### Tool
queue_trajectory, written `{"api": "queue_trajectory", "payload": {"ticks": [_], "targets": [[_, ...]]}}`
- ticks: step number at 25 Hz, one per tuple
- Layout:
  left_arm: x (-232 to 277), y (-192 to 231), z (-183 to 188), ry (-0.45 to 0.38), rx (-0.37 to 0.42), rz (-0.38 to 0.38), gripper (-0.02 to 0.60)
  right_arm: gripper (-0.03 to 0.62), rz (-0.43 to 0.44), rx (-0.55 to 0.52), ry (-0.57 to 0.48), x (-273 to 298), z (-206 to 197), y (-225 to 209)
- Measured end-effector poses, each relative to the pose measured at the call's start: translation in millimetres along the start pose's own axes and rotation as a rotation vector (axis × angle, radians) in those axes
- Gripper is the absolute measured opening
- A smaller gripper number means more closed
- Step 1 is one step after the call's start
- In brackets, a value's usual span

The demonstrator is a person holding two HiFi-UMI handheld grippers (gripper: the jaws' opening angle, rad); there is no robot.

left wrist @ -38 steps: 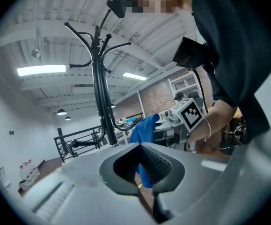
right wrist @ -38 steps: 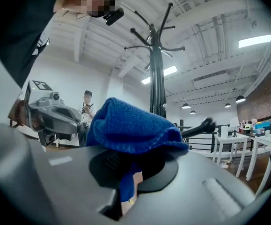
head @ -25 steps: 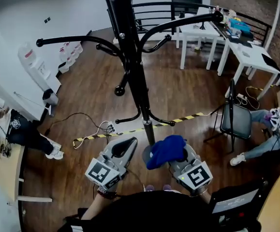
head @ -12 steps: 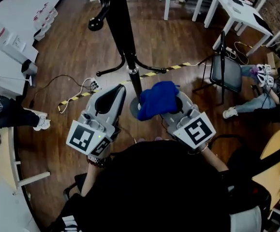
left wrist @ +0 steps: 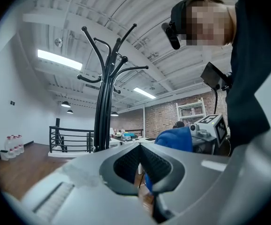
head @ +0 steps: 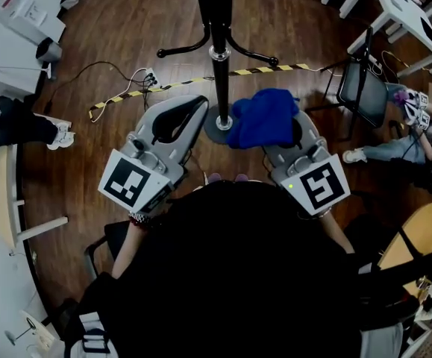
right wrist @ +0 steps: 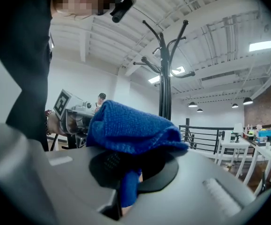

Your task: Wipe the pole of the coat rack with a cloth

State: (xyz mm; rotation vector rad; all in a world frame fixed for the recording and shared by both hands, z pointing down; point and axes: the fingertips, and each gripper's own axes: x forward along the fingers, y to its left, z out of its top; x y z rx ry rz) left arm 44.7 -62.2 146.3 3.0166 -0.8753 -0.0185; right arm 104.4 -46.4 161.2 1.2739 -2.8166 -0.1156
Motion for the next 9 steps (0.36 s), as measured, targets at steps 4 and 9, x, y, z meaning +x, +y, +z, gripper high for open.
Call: {"api": "queue_trajectory", "payload": {"ticks": [4, 9], "targets": [[6.8, -3.3, -0.9, 0.011, -0.002, -0.002, 0.006, 0.021, 0.011, 0.044, -0.018, 2.1, 3.2, -0.2], [-4.1, -42.1, -6.9, 0.000, 0.018, -0.059, 0.006, 0.021, -0.018, 0.061, -0.017, -23.0, -2.1, 20.1]]}}
